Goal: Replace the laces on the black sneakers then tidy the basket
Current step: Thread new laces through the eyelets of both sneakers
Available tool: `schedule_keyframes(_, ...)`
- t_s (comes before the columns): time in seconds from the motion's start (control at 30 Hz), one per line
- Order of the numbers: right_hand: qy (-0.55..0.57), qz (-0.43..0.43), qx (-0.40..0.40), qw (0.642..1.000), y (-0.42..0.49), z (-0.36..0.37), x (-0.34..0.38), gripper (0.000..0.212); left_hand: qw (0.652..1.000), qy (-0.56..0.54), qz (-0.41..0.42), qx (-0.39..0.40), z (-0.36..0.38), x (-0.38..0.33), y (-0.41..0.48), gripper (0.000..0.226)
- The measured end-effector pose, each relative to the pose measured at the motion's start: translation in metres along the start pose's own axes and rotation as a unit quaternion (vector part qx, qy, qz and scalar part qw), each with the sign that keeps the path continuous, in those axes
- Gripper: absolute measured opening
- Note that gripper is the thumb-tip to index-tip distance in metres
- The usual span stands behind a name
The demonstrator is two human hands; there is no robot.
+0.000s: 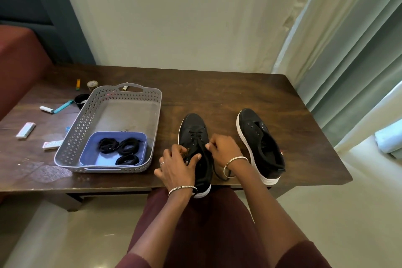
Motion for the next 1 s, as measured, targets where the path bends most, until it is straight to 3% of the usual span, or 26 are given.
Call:
schedule_keyframes(0.2,0.082,0.013,-0.029,0.996,0.004,0.003,-0.003,0.019,0.997,-0.056,0.052,0.023,-0.012,-0.003,0.018,0.014)
schedule_keyframes(0.33,0.116,0.027,-0.047,0.992,0.001,0.001,-0.003,0.021,0.993,-0.063,0.092,0.032,-0.021,-0.025,0.04,0.008)
schedule_keyframes(0.47,0.156,0.057,-0.049,0.985,-0.002,0.001,-0.005,0.024,0.992,-0.013,0.128,0.018,-0.028,-0.041,0.057,0.012)
schedule_keyframes(0.57,0.196,0.084,-0.039,0.976,-0.003,0.001,-0.007,0.027,0.99,0.029,0.134,-0.026,-0.029,-0.035,0.054,0.03)
schedule_keyframes(0.67,0.28,0.109,-0.029,0.953,-0.006,0.003,-0.005,0.026,0.995,-0.037,0.09,-0.012,-0.025,-0.026,0.042,0.04)
schedule_keyframes(0.77,0.318,0.134,-0.021,0.938,-0.004,0.005,0.002,0.026,0.994,-0.086,0.061,0.022,-0.016,-0.022,0.029,0.036)
schedule_keyframes(1.0,0.39,0.176,0.023,0.903,0.005,-0.014,0.013,0.026,0.992,-0.102,0.034,0.067,-0.003,-0.017,0.026,0.054)
Point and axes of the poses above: each hand's wrist, its own y-axis towards the middle knuckle, its own z-axis out of the palm, x = y × z, the point moved 3 cm from there along y, towards the middle knuckle, and after that the axes turned 4 degrees about -z, right-handed, at the moved point
